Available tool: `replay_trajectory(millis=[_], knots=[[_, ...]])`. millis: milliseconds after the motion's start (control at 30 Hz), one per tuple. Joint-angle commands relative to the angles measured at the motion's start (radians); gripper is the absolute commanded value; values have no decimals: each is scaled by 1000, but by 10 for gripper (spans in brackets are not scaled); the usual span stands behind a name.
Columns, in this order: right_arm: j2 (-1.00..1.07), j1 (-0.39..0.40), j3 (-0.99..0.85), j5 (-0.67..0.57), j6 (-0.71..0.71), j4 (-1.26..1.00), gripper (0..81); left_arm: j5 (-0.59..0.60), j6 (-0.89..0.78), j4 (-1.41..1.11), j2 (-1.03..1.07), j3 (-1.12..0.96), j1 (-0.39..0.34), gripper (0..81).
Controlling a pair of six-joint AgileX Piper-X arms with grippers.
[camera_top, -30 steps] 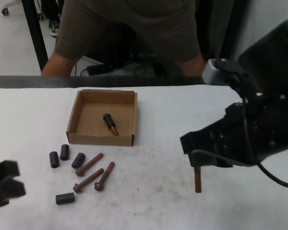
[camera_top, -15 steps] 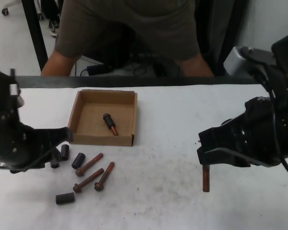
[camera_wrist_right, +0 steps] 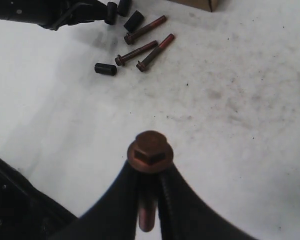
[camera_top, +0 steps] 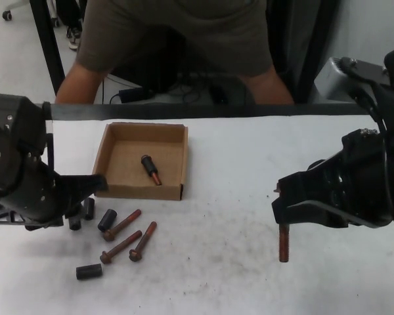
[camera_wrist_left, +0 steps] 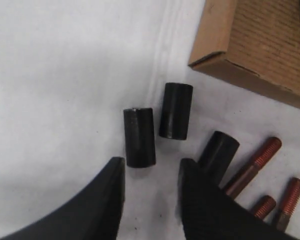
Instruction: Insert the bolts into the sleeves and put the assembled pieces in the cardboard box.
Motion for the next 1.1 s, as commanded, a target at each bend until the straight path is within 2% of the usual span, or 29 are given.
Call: replay_trajectory(millis=[0,767,933,1067], knots=[[-13,-4,-3,-14,-9,-3,2,-18,-8,-24,11,-8,-3,342],[-13,-22,-3,-36,-9,-3,2,-52,-11,-89,112,-8,-3,335],[-13,-38,-3,-57,-9,-3,2,-76,-15,-98,114,-8,-3,193],[-13,-38,-3,-62,-9,-3,2,-76,-15,-131,114,-8,-3,118]])
